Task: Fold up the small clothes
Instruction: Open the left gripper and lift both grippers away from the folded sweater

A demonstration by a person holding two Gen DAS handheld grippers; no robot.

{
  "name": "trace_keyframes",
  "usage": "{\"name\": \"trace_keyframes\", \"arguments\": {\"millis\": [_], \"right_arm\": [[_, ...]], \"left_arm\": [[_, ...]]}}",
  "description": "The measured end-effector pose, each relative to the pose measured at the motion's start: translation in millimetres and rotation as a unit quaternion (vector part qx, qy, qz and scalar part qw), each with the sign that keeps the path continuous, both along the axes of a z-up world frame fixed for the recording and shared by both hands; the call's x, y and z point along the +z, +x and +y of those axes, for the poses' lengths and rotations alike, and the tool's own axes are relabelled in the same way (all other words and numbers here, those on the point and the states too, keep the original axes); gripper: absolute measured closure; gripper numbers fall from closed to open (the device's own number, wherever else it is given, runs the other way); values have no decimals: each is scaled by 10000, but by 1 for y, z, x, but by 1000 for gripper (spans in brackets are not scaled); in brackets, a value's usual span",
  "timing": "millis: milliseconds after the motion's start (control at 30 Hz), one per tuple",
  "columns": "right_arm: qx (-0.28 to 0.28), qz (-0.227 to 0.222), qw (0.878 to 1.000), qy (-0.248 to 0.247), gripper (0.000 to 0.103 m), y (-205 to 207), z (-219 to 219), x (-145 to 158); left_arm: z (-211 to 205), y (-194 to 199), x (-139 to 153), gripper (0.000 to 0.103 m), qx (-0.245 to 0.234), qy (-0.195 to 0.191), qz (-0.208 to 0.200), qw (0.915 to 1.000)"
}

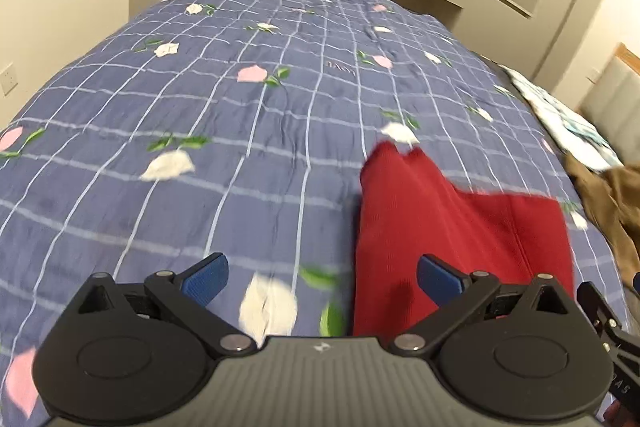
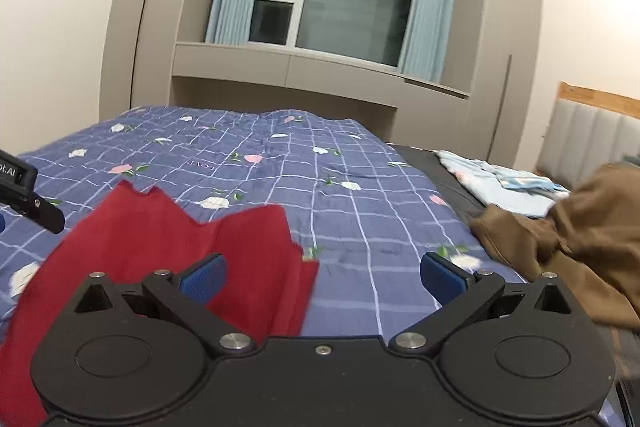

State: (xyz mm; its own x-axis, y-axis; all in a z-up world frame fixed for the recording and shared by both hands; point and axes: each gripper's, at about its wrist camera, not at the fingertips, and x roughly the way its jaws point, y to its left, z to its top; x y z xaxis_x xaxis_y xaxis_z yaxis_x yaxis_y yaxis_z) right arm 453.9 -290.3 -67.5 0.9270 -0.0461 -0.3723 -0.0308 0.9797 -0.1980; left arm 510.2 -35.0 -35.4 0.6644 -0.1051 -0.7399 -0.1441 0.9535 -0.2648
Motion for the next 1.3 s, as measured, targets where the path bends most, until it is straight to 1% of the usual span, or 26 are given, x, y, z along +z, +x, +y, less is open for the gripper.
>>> {"name": "trace_keyframes", "arguments": {"millis": [167,300,367,433,500,533,600,667,800,900,967,1033,1100,1167,1300], "right_arm": [[-51,142,9998,93,0,44,-4,-8],[-256,322,9990,169,0,63,-11,-25],[-355,404,9983,241,0,68,-16,-35],[-404,465,9972,413,0,70,-23,-46],[-429,491,9953,722,0,69,-32,-57],[-426,527,9936,901,0,69,-37,-60],[-425,617,9911,1099,0,71,-43,-62],[-412,649,9903,1158,0,72,-45,-63],[-399,642,9899,1201,0,72,-46,-64],[-373,827,9850,1470,0,74,-53,-61],[-474,1018,9813,1562,0,73,-57,-52],[-618,907,9835,1437,0,63,-54,-38],[-620,805,9861,1318,0,52,-51,-26],[-574,700,9876,1286,0,39,-46,-15],[-389,526,9903,1223,0,9,-34,-1]], "left_arm": [[-7,34,-12,1,118,-10,81,9999],[-7,48,-26,1,212,-75,203,9995],[-4,55,-34,0,263,-161,277,9991],[-3,60,-42,0,278,-253,368,9986],[-1,60,-51,0,259,-318,412,9983],[-2,59,-54,0,223,-298,365,9986],[-5,58,-55,0,144,-175,238,9995],[-7,58,-55,0,115,-87,218,9997],[-8,55,-51,0,173,-114,255,9995],[-5,49,-45,1,250,-261,292,9989],[-1,43,-38,1,245,-363,334,9985],[5,36,-29,1,176,-381,303,9987],[8,29,-22,1,145,-285,234,9992],[9,22,-16,1,86,-244,193,9995],[8,1,-7,1,-19,-299,102,9995]]}}
